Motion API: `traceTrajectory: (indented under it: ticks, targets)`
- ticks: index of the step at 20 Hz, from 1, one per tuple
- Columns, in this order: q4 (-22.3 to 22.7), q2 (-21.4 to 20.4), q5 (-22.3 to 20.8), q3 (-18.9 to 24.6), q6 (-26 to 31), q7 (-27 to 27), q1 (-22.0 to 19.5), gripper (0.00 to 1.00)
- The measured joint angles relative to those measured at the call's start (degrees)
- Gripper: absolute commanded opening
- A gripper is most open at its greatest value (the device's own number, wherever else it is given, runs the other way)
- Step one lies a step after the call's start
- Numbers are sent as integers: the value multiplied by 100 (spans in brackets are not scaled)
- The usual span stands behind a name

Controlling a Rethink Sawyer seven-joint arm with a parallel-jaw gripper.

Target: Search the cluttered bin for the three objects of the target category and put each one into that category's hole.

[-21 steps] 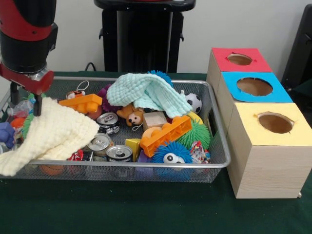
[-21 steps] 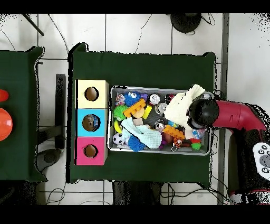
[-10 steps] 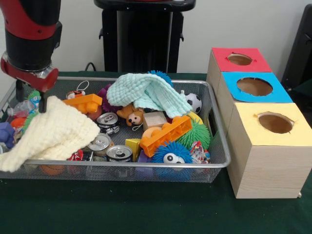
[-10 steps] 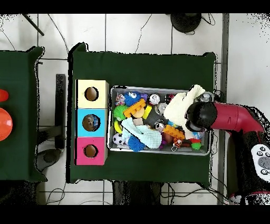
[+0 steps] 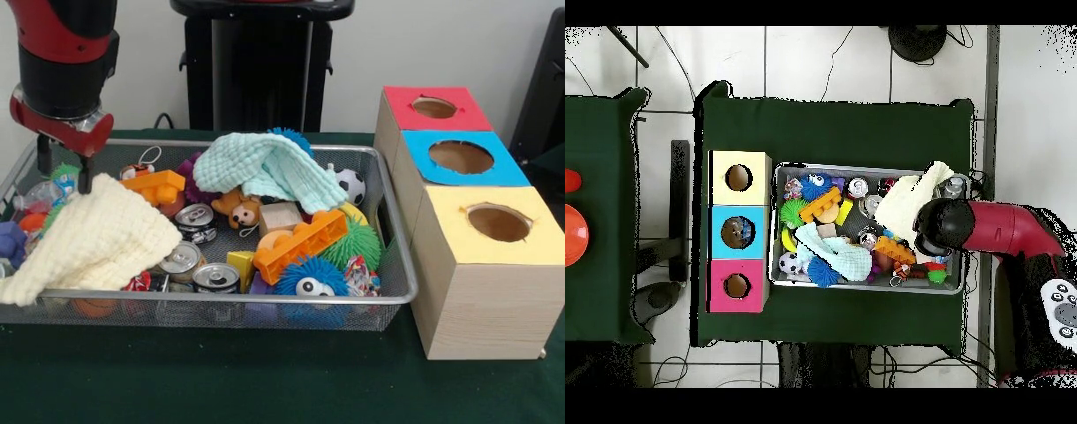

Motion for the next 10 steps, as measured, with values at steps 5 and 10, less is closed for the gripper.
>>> traceTrajectory:
  ticks: [5, 10]
  targets:
    - [75, -25, -34, -32, -1, 0, 1, 100]
    - [97, -24, -169, -112, -1, 0, 0, 100]
